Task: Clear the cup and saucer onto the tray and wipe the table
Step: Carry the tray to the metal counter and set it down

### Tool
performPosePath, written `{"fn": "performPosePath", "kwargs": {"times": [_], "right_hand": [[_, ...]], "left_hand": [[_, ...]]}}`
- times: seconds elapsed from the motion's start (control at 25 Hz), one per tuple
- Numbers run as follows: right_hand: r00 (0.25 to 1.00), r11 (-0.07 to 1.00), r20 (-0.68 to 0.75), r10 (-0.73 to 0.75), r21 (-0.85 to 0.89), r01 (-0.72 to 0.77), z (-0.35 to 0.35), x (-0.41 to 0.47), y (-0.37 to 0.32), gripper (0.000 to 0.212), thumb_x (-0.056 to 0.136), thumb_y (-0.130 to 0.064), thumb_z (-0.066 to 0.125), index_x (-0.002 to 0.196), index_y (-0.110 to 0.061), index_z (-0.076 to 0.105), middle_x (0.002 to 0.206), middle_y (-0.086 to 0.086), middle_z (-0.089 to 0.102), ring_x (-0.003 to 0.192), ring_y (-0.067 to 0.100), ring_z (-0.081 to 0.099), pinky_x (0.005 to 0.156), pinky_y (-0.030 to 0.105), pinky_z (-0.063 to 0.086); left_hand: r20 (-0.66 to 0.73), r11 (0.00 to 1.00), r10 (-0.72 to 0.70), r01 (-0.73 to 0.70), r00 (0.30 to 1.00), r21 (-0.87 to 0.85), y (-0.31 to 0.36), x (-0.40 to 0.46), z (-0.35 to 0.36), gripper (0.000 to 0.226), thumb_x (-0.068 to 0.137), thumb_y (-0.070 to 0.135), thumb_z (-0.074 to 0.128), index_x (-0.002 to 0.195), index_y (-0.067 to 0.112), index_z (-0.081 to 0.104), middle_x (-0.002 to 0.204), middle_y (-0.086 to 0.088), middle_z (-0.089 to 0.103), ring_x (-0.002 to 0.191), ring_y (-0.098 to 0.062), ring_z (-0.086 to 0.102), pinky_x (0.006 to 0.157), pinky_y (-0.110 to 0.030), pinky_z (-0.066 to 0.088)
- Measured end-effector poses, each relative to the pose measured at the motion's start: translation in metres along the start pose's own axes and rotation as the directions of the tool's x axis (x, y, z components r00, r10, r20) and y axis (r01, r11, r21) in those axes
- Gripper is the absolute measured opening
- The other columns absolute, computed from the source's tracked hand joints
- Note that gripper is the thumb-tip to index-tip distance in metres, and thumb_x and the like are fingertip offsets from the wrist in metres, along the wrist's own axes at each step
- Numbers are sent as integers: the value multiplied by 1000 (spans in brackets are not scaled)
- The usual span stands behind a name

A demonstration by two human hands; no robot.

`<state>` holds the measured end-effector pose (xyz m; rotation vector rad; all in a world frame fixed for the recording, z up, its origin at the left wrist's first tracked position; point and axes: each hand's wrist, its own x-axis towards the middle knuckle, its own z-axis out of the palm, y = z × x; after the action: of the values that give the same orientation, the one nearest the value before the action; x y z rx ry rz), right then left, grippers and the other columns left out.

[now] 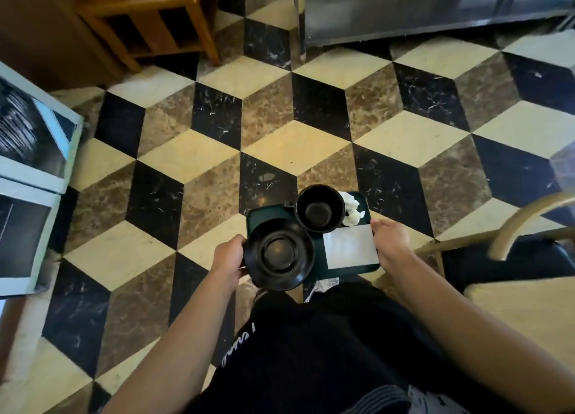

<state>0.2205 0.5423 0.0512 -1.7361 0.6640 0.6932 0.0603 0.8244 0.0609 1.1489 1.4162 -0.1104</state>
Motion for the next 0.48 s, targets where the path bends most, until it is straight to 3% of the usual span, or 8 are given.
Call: {"fn": "performPosePath", "kwargs": {"times": [0.08, 0.24, 0.36, 0.48], "right_hand": [[1000, 1000, -6, -17, -3, 17, 4, 19, -33, 28, 108, -19, 54, 120, -4, 75, 116, 17, 76, 111, 39, 72, 98, 58, 59], [998, 1000, -49, -26, -4, 26, 6, 50, -86, 28, 107, -20, 57, 119, -3, 75, 116, 17, 75, 109, 38, 71, 98, 55, 59], [997, 1000, -79, -15, 21, 16, 10, 81, -124, 27, 107, -22, 56, 106, -4, 77, 109, 16, 75, 101, 36, 72, 94, 55, 61], [994, 999, -107, -13, 29, 17, 19, 116, -159, 34, 107, -22, 55, 92, 1, 75, 93, 14, 67, 86, 31, 64, 79, 44, 58]], "left_hand": [[4, 1000, 4, -4, 1000, 4, 33, 10, 20, 15, 94, 17, 51, 82, 12, 57, 82, -15, 65, 78, -32, 63, 60, -37, 54], [37, 999, 9, -10, 999, 31, 88, 28, 56, 15, 96, 18, 51, 84, 13, 59, 85, -12, 67, 78, -31, 63, 61, -36, 54], [65, 997, 23, -27, 998, 69, 131, 53, 86, 13, 95, 17, 50, 88, 11, 60, 87, -14, 66, 78, -31, 63, 62, -38, 54], [104, 994, 21, -32, 994, 105, 174, 84, 116, 17, 97, 20, 49, 91, 11, 62, 89, -14, 69, 80, -31, 65, 68, -40, 55]]}}
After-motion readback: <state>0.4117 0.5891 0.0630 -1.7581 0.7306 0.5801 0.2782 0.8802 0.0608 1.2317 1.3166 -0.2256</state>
